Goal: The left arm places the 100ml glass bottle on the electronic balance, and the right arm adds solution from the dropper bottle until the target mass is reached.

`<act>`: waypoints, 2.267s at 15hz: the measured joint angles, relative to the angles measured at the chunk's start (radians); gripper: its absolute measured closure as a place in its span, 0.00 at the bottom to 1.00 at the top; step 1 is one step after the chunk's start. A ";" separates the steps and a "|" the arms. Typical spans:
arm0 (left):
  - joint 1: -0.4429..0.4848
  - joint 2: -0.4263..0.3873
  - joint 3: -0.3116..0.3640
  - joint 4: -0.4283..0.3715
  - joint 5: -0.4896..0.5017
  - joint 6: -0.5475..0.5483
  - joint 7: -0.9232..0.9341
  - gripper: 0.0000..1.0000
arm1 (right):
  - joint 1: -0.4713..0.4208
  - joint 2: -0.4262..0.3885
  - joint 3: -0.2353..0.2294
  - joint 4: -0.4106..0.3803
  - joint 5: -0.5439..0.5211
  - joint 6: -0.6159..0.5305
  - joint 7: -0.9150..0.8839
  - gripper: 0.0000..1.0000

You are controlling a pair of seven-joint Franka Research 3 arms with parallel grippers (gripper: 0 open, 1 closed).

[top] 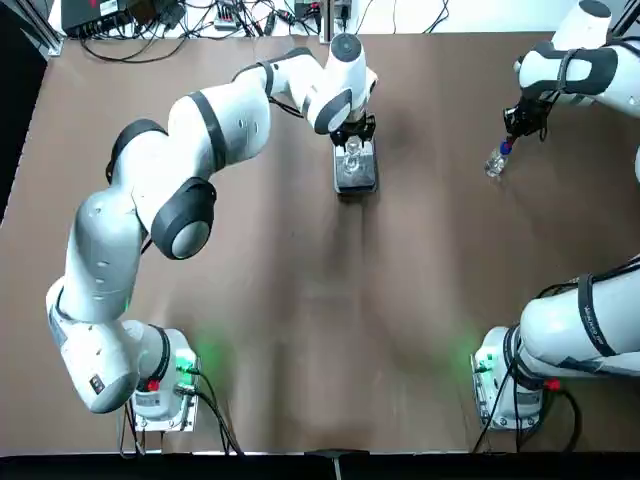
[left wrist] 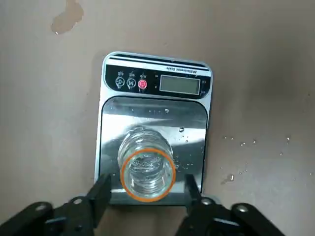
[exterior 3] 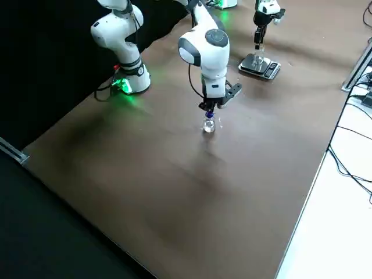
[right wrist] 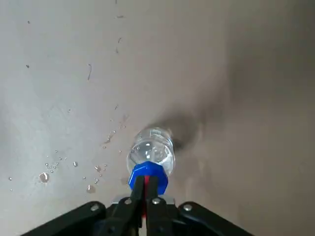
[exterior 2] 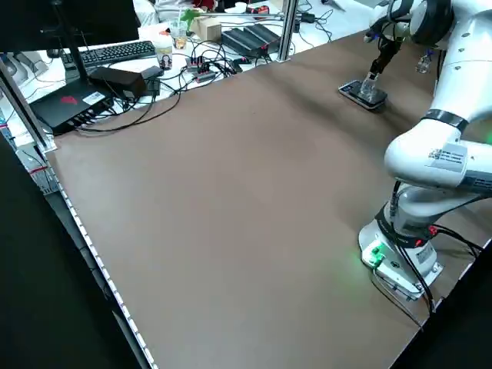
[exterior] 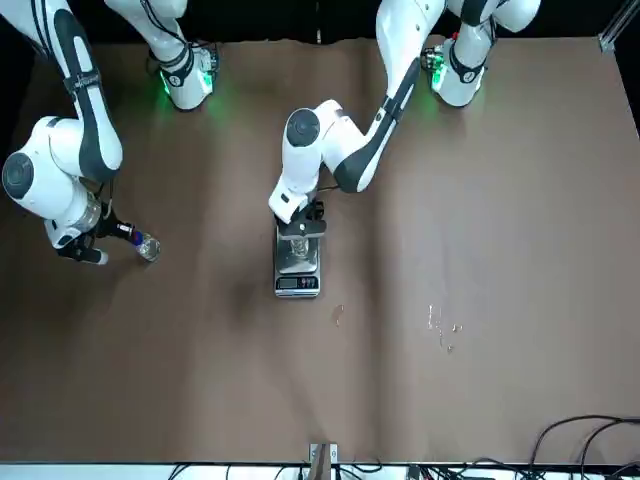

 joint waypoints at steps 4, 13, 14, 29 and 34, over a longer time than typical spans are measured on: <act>0.001 -0.003 0.007 0.005 0.000 0.000 0.000 0.20 | 0.000 0.000 0.000 0.009 0.000 -0.012 0.000 0.92; 0.178 -0.277 0.023 0.033 0.005 -0.242 0.107 0.00 | 0.000 -0.001 0.002 0.016 0.000 -0.028 0.000 0.90; 0.206 -0.311 0.023 0.032 0.005 -0.291 0.148 0.00 | 0.000 -0.001 0.002 0.022 0.000 -0.038 0.000 0.90; 0.718 -0.583 0.013 0.018 -0.019 -0.814 0.961 0.00 | 0.000 -0.041 0.004 0.054 0.000 -0.106 0.000 0.91; 0.817 -0.636 0.013 -0.036 -0.026 -0.858 1.124 0.00 | 0.000 -0.061 0.008 0.082 0.000 -0.159 0.000 0.91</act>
